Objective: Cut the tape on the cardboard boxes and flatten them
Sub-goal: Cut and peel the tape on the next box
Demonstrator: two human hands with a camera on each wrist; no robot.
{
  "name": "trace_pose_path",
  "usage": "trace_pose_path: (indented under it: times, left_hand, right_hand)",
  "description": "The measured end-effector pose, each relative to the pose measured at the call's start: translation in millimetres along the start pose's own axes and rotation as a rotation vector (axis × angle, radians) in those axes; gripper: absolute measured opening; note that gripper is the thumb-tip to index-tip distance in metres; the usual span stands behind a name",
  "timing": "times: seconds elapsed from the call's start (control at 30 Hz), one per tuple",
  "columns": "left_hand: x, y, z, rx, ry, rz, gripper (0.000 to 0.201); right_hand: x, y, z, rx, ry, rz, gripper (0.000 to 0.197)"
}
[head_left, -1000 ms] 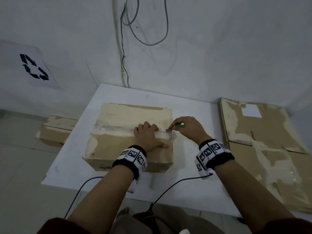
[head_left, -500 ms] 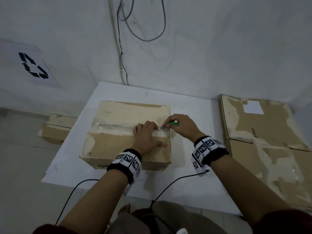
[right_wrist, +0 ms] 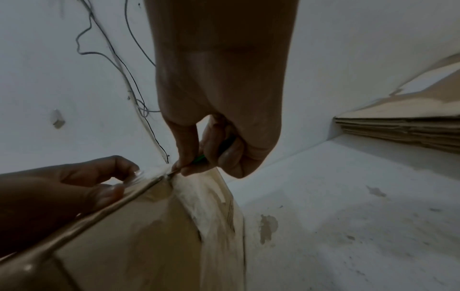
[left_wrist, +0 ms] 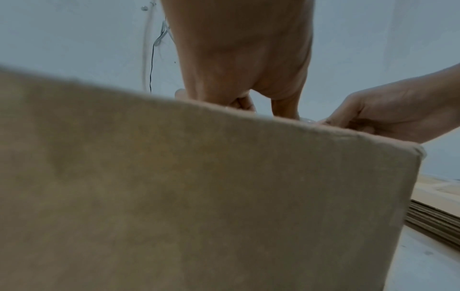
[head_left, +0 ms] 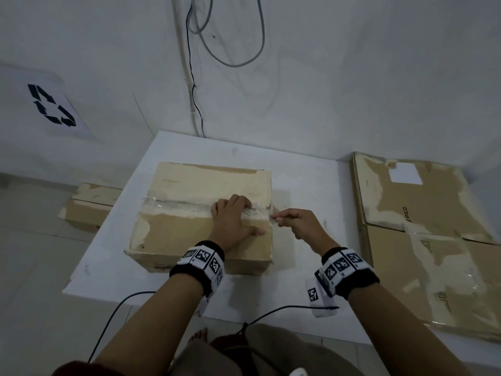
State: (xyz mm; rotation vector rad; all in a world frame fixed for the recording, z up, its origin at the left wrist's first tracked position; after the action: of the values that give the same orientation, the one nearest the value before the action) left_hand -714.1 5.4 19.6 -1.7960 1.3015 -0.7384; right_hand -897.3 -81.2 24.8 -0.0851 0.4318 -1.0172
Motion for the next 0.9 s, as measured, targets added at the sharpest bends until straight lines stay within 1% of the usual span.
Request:
trace_pose_path:
  times: [0.07,0.13,0.2,0.23,0.3,0.37,0.43,0.5,0.57,0.6,0.63,0.67,0.7,0.73,0.77,0.8,0.83,0.9]
  left_hand:
    - [2.5,-3.3,-2.1,0.007,0.006,-0.022,0.07]
    - [5.7,-8.1,-4.1,0.009,0.031,-0.054,0.07]
    - [5.1,-14.6,-6.6,0.005,0.086,-0.144,0.068]
    - [2.7,-18.7,-9.6,0.012,0.13,-0.213,0.065]
    - [-4.1,-26.6,-20.6,0.079,0.22,-0.348,0.055]
    - [-11.9,-34.2,-33.0,0.171,0.252,-0.439,0.049]
    - [-21.6,-44.1,-43.6,0.221,0.268,-0.489,0.039]
    - [-35.4,-56.2,-52.1,0.199,0.308,-0.505,0.027]
    - [-53.5,-68.1,-60.7,0.132,0.267,-0.452,0.04]
    - [-61.3,-69.6,-62.8,0.155,0.205,-0.376,0.042]
    - [-67.8,-66.5,-62.0,0.22,0.132,-0.254,0.038]
    - [-74.9,-60.1,-58.8,0.29,0.053,-0.124,0.028]
    - [-81.7,-49.6,-53.1,0.337,-0.007,-0.006,0.025]
    - [-87.5,-37.2,-46.8,0.369,-0.037,0.08,0.035]
    - [-91.2,-24.5,-39.6,0.393,-0.047,0.132,0.048]
    - [-92.4,-13.5,-33.6,0.406,-0.046,0.13,0.057]
    - [-91.3,-4.9,-29.5,0.414,-0.05,0.092,0.063]
    - [-85.5,4.3,-24.9,0.445,-0.077,0.055,0.066]
  right_hand:
    - [-3.6,-1.3,-3.5,0.006,0.045,0.007,0.018]
    - [-7.8,-4.5,-7.8,0.019,0.073,0.061,0.018]
    - [-11.8,-8.7,-11.7,0.03,0.067,0.074,0.017]
    - [-12.4,-10.9,-13.3,0.036,0.051,0.038,0.017]
    - [-10.6,-15.5,-16.6,0.046,0.015,-0.089,0.02]
    - [-7.1,-19.5,-19.2,0.093,-0.001,-0.183,0.023]
    - [-5.0,-20.5,-17.5,0.137,-0.009,-0.196,0.018]
    - [-6.0,-18.7,-11.2,0.18,-0.037,-0.165,0.016]
    - [-5.8,-16.2,-4.9,0.215,-0.089,-0.136,0.015]
    - [-4.7,-15.2,-3.3,0.191,-0.11,-0.131,0.015]
    - [-2.5,-14.2,-2.5,0.15,-0.12,-0.131,0.015]
    - [0.6,-13.0,-1.9,0.117,-0.12,-0.132,0.016]
    - [3.8,-11.5,-1.6,0.107,-0.11,-0.131,0.016]
    - [7.2,-10.0,-1.0,0.115,-0.093,-0.126,0.016]
    - [9.8,-8.3,-0.1,0.124,-0.074,-0.12,0.016]
    - [11.6,-6.5,1.3,0.124,-0.058,-0.115,0.016]
    - [12.7,-5.2,2.6,0.115,-0.052,-0.113,0.016]
    - [12.9,-4.0,5.6,0.093,-0.068,-0.124,0.017]
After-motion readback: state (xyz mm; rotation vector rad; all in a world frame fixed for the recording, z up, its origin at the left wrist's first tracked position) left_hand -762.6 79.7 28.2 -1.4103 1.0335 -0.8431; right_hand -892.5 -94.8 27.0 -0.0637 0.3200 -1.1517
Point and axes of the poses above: each hand's wrist, its own x-axis towards the middle knuckle, its own y-axis out of the palm, z = x × y, the point moved 2 cm from there along x, towards the middle knuckle, and after that the axes turned 6 degrees about x, right-handed, at the moved point
